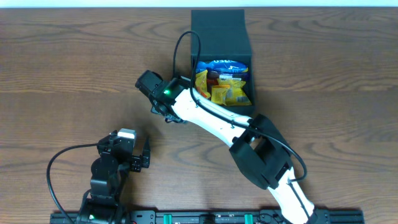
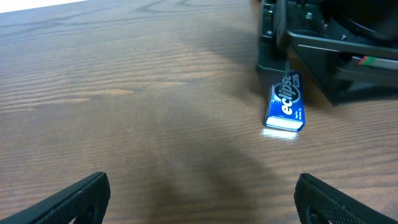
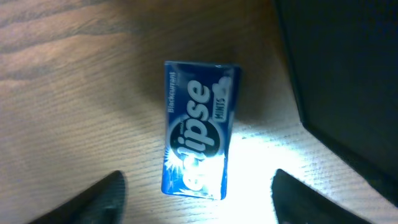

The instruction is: Pack container

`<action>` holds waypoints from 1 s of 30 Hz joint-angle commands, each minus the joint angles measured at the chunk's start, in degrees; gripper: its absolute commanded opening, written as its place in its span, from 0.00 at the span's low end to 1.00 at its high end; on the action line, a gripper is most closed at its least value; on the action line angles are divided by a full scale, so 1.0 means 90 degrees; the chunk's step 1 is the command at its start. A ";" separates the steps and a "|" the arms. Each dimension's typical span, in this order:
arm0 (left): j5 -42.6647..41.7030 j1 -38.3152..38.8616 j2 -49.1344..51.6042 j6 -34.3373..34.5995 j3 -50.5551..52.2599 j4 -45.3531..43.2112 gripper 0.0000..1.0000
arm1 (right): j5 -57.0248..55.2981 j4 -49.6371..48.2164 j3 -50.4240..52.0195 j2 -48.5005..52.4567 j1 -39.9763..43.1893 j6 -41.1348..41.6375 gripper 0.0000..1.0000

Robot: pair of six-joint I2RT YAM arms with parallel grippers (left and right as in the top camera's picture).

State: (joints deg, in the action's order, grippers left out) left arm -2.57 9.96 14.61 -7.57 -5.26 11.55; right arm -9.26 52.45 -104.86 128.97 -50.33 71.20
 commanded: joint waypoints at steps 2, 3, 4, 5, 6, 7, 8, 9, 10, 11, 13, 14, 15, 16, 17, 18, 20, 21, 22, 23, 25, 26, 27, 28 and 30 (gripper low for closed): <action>0.0073 -0.0022 -0.0049 -0.0066 0.0187 0.0051 0.96 | -0.0308 -0.0010 -0.0039 0.0090 0.0073 0.0646 0.79; 0.0073 -0.0022 -0.0049 -0.0066 0.0187 0.0051 0.95 | -0.0330 -0.0041 -0.0039 0.0090 0.0073 0.0721 0.79; 0.0073 -0.0022 -0.0049 -0.0068 0.0187 0.0051 0.95 | -0.0328 -0.0090 -0.0039 0.0090 0.0075 0.0760 0.79; 0.0073 -0.0022 -0.0049 -0.0066 0.0187 0.0051 0.96 | -0.0330 -0.0114 -0.0039 0.0090 0.0090 0.0845 0.78; 0.0073 -0.0022 -0.0049 -0.0066 0.0187 0.0051 0.95 | -0.0330 -0.0114 -0.0039 0.0090 0.0112 0.0923 0.78; 0.0073 -0.0022 -0.0049 -0.0066 0.0187 0.0051 0.95 | -0.0321 -0.0126 -0.0039 0.0090 0.0163 0.0969 0.80; 0.0073 -0.0022 -0.0049 -0.0066 0.0187 0.0051 0.95 | -0.0274 -0.0146 -0.0039 0.0090 0.0202 0.0962 0.81; 0.0073 -0.0022 -0.0049 -0.0066 0.0187 0.0051 0.95 | -0.0238 -0.0143 -0.0039 0.0090 0.0245 0.0962 0.81; 0.0073 -0.0022 -0.0049 -0.0066 0.0187 0.0051 0.95 | -0.0148 -0.0143 -0.0039 0.0090 0.0291 0.0962 0.81; 0.0073 -0.0022 -0.0049 -0.0066 0.0187 0.0051 0.95 | -0.0039 -0.0141 -0.0039 0.0090 0.0340 0.0962 0.81; 0.0073 -0.0022 -0.0049 -0.0066 0.0187 0.0051 0.95 | 0.0075 -0.0143 -0.0039 0.0090 0.0396 0.0935 0.81; 0.0073 -0.0022 -0.0049 -0.0066 0.0187 0.0051 0.95 | 0.0138 -0.0141 -0.0039 0.0090 0.0425 0.0908 0.81; 0.0073 -0.0022 -0.0049 -0.0066 0.0187 0.0051 0.95 | 0.0211 -0.0163 -0.0039 0.0090 0.0437 0.0818 0.81; 0.0073 -0.0022 -0.0049 -0.0066 0.0187 0.0051 0.95 | 0.0248 -0.0182 -0.0039 0.0090 0.0444 0.0724 0.80; 0.0073 -0.0022 -0.0049 -0.0066 0.0187 0.0051 0.96 | 0.0248 -0.0185 -0.0039 0.0109 0.0444 0.0668 0.80; 0.0073 -0.0022 -0.0049 -0.0066 0.0187 0.0051 0.96 | 0.0248 -0.0185 -0.0039 0.0126 0.0444 0.0648 0.80; 0.0073 -0.0022 -0.0049 -0.0066 0.0187 0.0051 0.95 | 0.0253 -0.0189 -0.0039 0.0163 0.0444 0.0646 0.79; 0.0073 -0.0022 -0.0049 -0.0066 0.0187 0.0051 0.95 | 0.0260 -0.0194 -0.0039 0.0163 0.0444 0.0597 0.78; 0.0073 -0.0022 -0.0049 -0.0066 0.0187 0.0051 0.95 | 0.0294 -0.0236 -0.0039 0.0163 0.0432 0.0500 0.78; 0.0073 -0.0022 -0.0049 -0.0066 0.0187 0.0051 0.95 | 0.0325 -0.0274 -0.0039 0.0163 0.0420 0.0410 0.78; 0.0073 -0.0022 -0.0049 -0.0066 0.0187 0.0051 0.95 | 0.0325 -0.0257 -0.0039 0.0163 0.0403 0.0410 0.78; 0.0073 -0.0022 -0.0049 -0.0066 0.0187 0.0051 0.95 | 0.0313 -0.0236 -0.0039 0.0170 0.0391 0.0381 0.78; 0.0073 -0.0022 -0.0049 -0.0066 0.0187 0.0051 0.95 | 0.0296 -0.0233 -0.0039 0.0206 0.0389 0.0333 0.78; 0.0073 -0.0022 -0.0049 -0.0066 0.0187 0.0051 0.96 | 0.0296 -0.0236 -0.0039 0.0219 0.0386 0.0316 0.78; 0.0073 -0.0022 -0.0049 -0.0066 0.0187 0.0051 0.95 | 0.0296 -0.0236 -0.0039 0.0279 0.0379 0.0316 0.78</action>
State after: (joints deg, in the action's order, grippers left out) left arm -2.57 9.96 14.61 -7.57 -5.26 11.57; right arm -5.65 50.28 -104.86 129.14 -47.05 75.61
